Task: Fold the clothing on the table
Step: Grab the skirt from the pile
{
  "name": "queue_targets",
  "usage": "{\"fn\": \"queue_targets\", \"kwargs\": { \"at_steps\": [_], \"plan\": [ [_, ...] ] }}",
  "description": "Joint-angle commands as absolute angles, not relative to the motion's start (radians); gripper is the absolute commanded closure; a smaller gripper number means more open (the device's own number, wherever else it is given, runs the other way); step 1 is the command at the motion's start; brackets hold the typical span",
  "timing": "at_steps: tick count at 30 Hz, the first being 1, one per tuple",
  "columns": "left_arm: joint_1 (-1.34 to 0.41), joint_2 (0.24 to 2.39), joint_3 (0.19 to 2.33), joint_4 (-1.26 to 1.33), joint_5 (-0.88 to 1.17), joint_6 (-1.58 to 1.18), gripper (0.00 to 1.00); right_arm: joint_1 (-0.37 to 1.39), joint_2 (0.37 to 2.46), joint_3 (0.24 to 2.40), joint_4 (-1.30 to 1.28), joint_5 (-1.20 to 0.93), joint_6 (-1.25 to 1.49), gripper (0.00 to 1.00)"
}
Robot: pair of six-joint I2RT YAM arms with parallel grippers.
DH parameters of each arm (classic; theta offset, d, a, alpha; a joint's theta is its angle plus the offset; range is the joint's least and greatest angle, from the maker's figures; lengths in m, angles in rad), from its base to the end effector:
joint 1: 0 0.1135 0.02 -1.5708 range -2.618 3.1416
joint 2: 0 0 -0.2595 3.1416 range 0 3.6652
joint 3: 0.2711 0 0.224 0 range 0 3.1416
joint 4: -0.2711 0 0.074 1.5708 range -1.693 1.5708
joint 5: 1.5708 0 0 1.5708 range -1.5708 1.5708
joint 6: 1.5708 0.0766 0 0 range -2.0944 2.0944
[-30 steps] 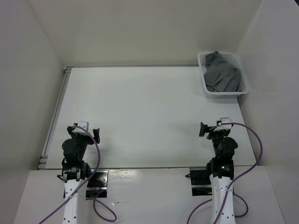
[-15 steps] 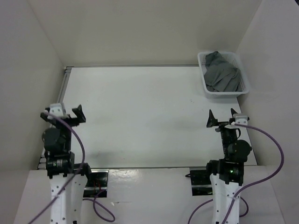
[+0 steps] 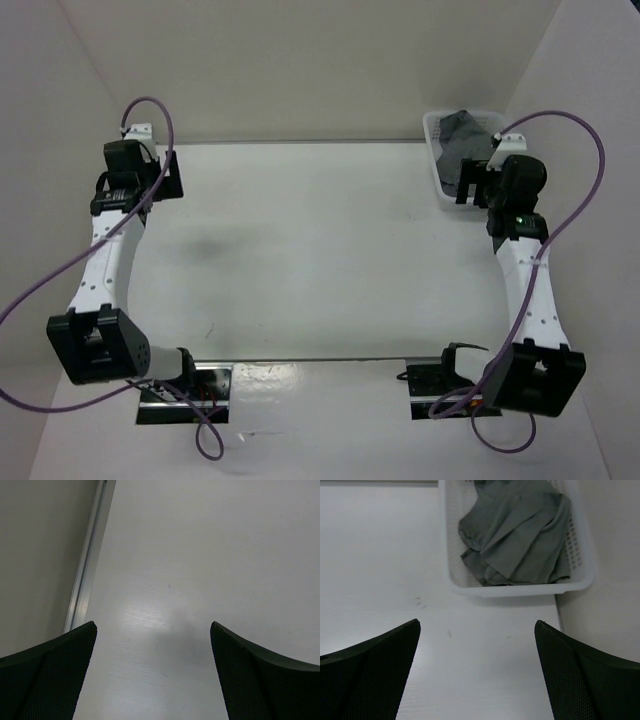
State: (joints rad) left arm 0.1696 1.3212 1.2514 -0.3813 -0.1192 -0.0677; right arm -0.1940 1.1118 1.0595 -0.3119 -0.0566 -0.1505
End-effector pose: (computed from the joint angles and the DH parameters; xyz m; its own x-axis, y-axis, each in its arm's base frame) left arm 0.3044 0.0614 0.3443 -0.4102 -0.1384 -0.9014 -0.3015 0.9534 -0.0092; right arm 0.2602 -0.0467 0.3412 -0.3666 -0.0805 -0.9269 0.0866 0.9890 -0.1202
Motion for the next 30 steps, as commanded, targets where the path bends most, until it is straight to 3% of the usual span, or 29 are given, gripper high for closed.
{"fn": "queue_targets", "kwargs": {
  "at_steps": [1, 6, 14, 30],
  "plan": [
    [0.175, 1.431, 1.347, -0.547, -0.152, 0.036, 0.00, -0.187, 1.207, 1.178, -0.377, 0.061, -0.256, 0.01],
    [0.173, 1.765, 1.615, -0.839, -0.285, 0.045, 0.00, -0.210, 1.371, 1.281, -0.362, 0.083, -0.313, 0.01],
    [0.164, 1.758, 1.735, -0.792, -0.171, 0.034, 0.00, -0.287, 1.716, 1.558, -0.397, -0.043, -0.201, 0.01],
    [0.173, 1.362, 1.232, -0.557, -0.178, 0.024, 0.00, -0.287, 2.110, 1.868, -0.377, -0.066, -0.200, 0.01]
  ]
}}
